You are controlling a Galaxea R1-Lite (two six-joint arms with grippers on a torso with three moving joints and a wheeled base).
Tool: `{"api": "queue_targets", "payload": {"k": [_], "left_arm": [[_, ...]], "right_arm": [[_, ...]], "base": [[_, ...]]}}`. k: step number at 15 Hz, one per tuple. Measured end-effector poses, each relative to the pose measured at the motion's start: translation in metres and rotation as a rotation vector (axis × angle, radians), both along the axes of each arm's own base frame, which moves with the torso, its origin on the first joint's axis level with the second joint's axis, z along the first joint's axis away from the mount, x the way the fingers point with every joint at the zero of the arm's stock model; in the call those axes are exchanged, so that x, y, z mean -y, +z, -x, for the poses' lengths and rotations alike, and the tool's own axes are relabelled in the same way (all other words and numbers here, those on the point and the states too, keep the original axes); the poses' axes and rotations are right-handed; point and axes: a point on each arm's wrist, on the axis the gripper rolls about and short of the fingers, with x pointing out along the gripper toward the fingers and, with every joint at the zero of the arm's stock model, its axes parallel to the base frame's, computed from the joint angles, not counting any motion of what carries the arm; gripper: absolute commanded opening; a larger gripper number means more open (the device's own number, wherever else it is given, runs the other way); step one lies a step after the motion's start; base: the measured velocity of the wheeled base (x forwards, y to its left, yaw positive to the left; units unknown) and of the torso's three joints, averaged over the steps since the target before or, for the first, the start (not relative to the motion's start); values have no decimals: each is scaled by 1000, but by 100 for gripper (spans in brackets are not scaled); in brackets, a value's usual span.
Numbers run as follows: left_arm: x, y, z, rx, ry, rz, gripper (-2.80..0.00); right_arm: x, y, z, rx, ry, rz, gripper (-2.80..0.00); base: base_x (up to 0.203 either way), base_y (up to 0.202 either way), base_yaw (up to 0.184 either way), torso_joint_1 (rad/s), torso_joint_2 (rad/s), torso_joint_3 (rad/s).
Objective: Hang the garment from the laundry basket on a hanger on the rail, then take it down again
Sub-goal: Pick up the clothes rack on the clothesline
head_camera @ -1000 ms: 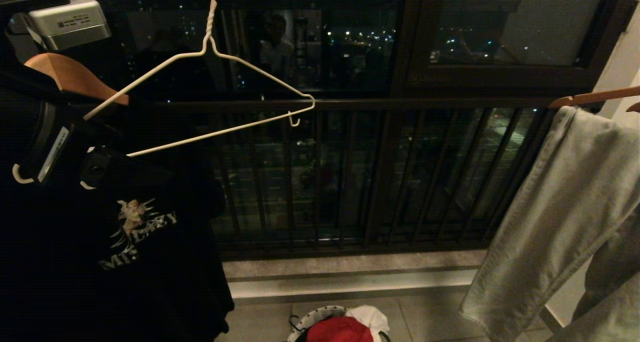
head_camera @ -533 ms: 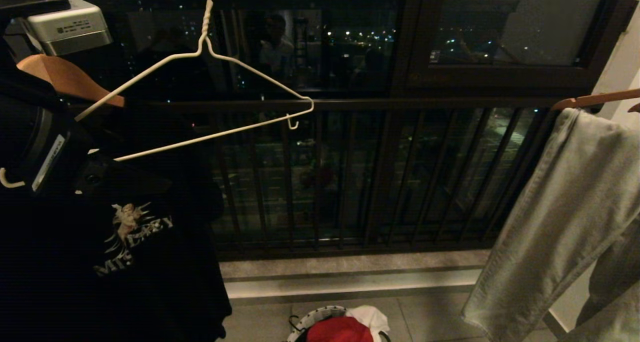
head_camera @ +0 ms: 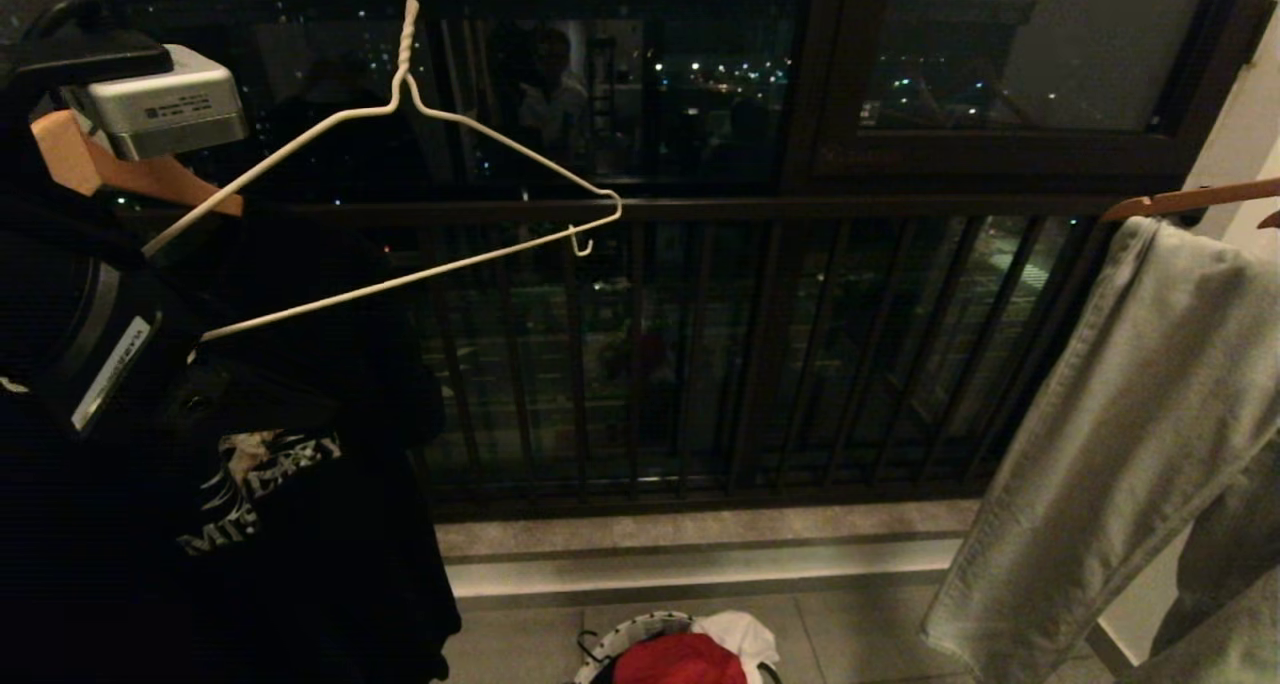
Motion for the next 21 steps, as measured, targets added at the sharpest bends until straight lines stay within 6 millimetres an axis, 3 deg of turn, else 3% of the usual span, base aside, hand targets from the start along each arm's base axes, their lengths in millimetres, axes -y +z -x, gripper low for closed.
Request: {"api": "queue_targets", "payload": {"k": [18,19,21], "left_arm": [[8,-3,-9,-6,7,31,0],[8,-3,-9,-7,7,31,-280],[8,-3,-9,-8,6,29,-280]], "right_arm": [[0,0,0,0,0,0,-280],[0,0,0,1,0,0,-280],[0,0,0,1,0,0,-280]], "base": [[0,0,0,0,0,0],[0,0,0,0,0,0],[0,0,0,0,0,0]]}}
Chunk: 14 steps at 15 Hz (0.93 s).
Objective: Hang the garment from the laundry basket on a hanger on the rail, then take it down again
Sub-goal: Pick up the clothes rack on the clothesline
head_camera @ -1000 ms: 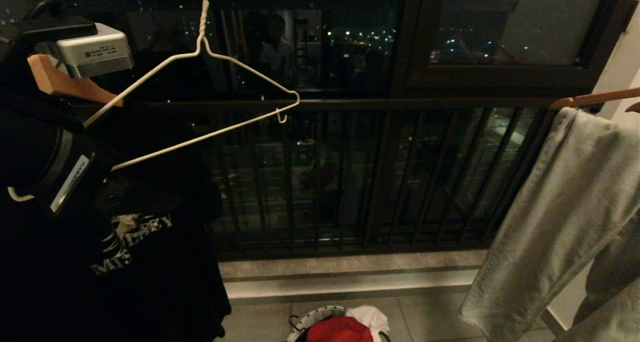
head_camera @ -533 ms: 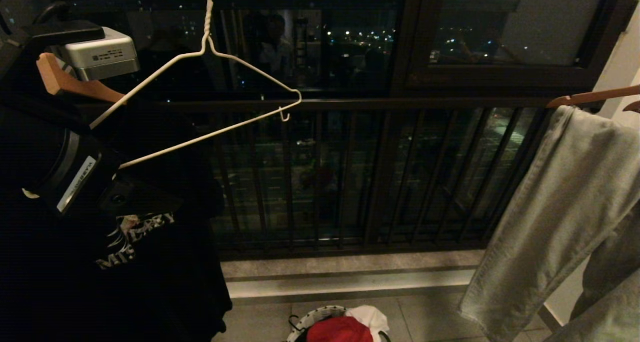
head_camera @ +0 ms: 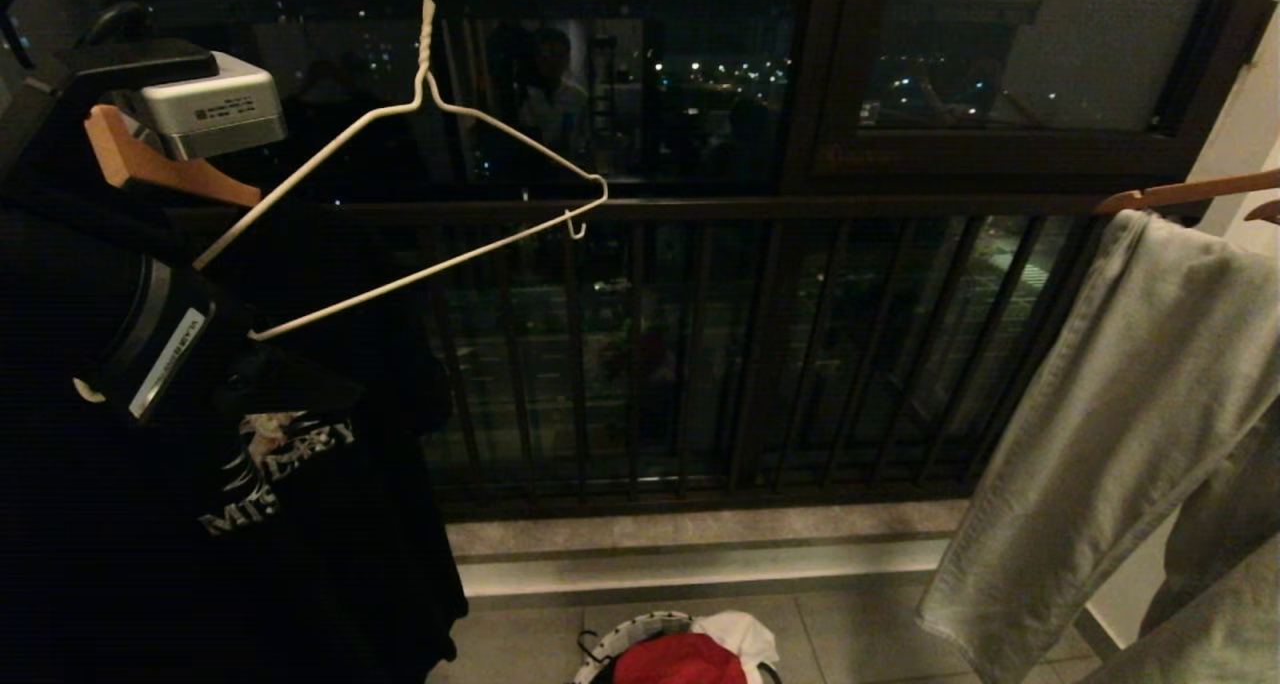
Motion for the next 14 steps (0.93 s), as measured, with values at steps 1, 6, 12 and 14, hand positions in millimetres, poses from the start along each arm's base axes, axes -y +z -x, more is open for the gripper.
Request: {"api": "queue_targets", "payload": {"k": [1,6,12,14], "left_arm": [[0,0,0,-1,0,0,-280],[0,0,-1,0,4,0,-280],[0,0,-1,-3,3,4,-280],[0,1,0,0,5,10,-280]], "right_arm": [[0,0,0,0,0,0,-280],[0,0,0,0,0,0,-280],[0,0,0,-1,0,0,-280],[0,0,0,0,0,0,-280]], "base": [[0,0,0,0,0,0],[0,0,0,0,0,0],[0,0,0,0,0,0],[0,0,0,0,0,0]]}}
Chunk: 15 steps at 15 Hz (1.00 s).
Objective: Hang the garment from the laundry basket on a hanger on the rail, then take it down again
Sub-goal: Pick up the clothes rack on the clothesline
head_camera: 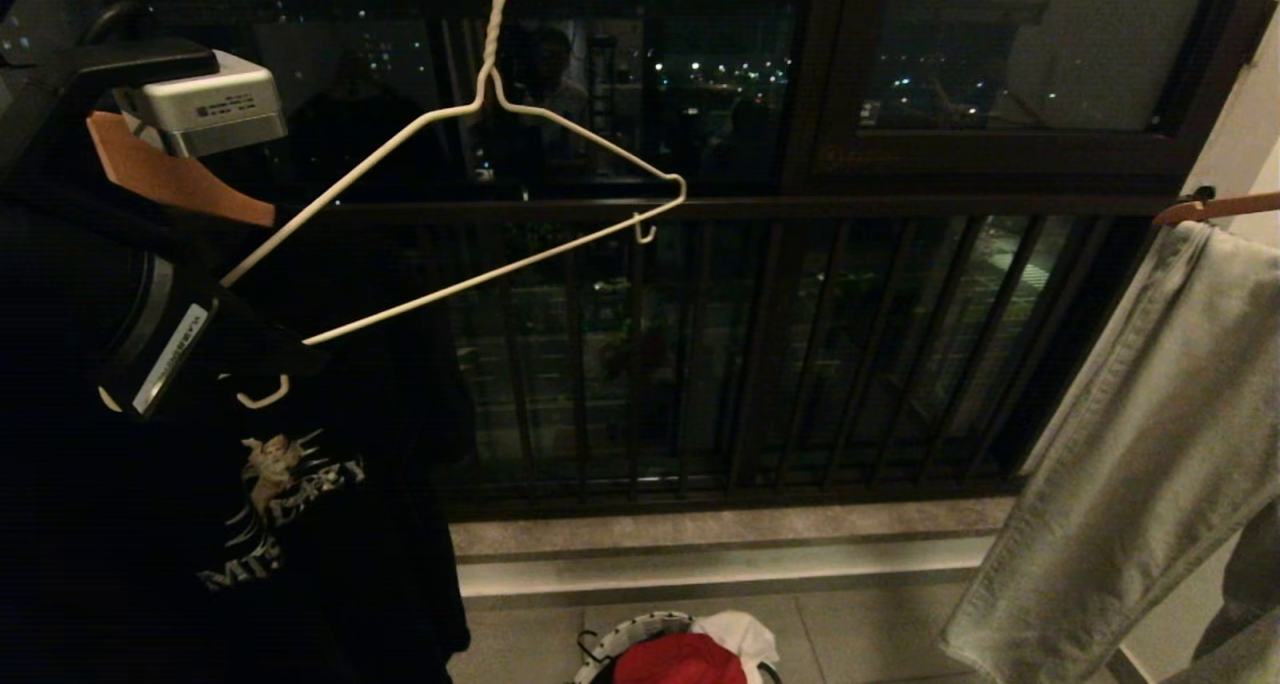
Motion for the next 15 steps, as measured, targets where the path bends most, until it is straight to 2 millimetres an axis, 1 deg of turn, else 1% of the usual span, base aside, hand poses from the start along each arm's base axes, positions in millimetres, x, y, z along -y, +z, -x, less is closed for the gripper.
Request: {"api": "queue_targets", "payload": {"k": [7,13,15], "left_arm": [[-3,8,5,30,21,30,-280],[-2,13,1,56,66,18,-280],[-1,17,0,71,71,32,-280]], "right_arm": [[0,0,0,0,0,0,-280],[0,0,0,0,0,0,-280],[0,0,0,0,0,0,-280]], "base": [[0,0,0,0,0,0],[0,0,0,0,0,0],[0,0,0,0,0,0]]}}
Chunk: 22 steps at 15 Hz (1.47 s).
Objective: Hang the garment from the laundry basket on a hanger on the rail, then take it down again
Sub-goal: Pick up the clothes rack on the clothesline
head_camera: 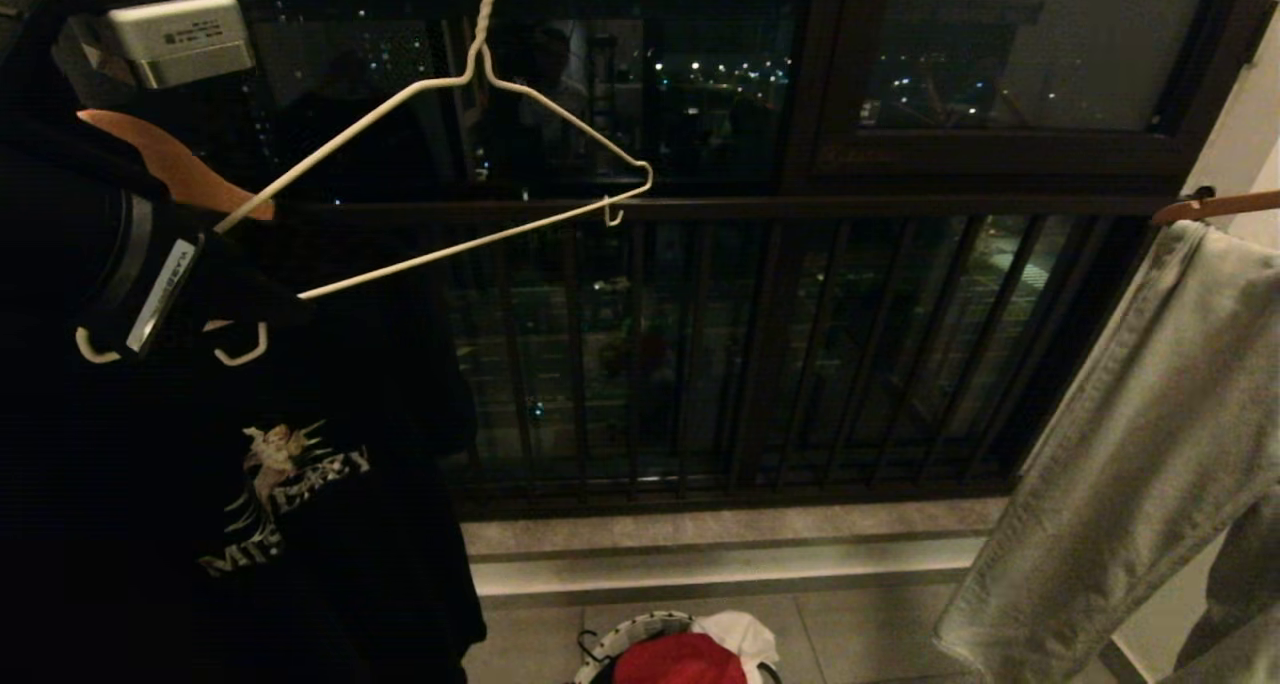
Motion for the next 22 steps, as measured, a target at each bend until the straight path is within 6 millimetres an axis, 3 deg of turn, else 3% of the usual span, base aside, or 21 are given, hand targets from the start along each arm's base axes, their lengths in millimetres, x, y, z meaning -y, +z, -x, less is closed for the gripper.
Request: {"api": "queue_targets", "payload": {"k": [22], "left_arm": [[14,18,-31,77,39,8,-280]], "right_arm": [[0,0,0,0,0,0,-280]], "base": [[0,0,0,0,0,0]]}}
